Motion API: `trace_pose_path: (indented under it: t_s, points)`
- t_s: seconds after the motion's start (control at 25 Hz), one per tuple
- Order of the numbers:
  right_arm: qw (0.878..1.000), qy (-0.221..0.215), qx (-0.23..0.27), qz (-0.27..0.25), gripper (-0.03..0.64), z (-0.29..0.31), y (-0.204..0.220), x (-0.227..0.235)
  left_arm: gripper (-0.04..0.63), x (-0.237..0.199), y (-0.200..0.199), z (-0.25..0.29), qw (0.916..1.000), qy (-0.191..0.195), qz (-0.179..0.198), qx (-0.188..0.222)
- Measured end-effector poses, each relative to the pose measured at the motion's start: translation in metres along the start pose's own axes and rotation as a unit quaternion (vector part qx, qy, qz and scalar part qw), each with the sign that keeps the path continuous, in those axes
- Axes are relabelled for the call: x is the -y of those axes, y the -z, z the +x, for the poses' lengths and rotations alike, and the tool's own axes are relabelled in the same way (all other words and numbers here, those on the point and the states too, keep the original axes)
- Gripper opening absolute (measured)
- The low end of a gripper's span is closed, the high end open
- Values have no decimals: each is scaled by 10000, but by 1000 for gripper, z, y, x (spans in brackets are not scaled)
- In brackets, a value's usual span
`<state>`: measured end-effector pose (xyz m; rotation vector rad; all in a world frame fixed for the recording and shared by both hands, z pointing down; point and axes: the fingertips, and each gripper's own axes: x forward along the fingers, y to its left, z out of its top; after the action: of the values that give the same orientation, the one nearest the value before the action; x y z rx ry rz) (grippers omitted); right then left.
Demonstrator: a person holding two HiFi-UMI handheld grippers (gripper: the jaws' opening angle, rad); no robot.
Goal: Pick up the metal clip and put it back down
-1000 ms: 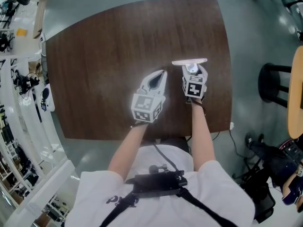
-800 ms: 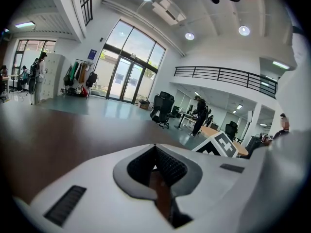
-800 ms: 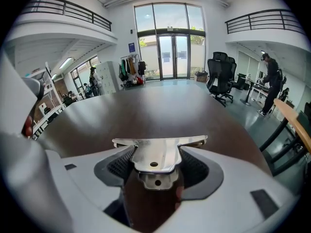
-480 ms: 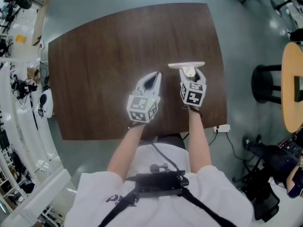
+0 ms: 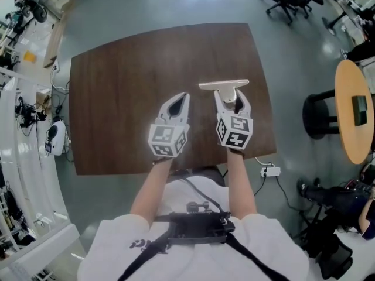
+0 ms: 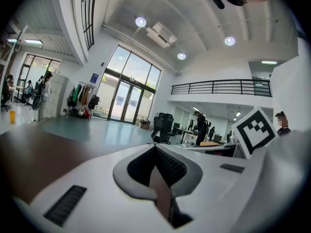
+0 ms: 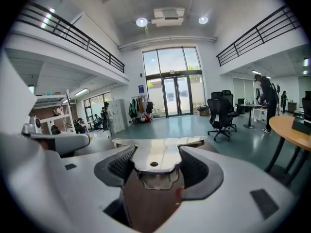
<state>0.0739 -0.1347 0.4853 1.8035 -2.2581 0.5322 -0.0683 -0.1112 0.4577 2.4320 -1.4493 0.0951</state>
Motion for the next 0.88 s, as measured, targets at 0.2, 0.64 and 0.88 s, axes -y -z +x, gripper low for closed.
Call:
trace_pose_path:
  t_s: [0.2, 0.64, 0.88]
  points:
    - [9972, -175, 714, -145, 298, -44, -52, -38, 9, -3, -44, -42, 9981, -174, 290, 517]
    - [9820, -609, 1760, -310, 298, -118, -128, -108, 9, 3, -119, -121, 9865, -448, 661, 1431]
    - [9781, -828, 1886, -286, 299, -137, -141, -137, 9, -5, -130, -151, 9841, -476, 692, 1564]
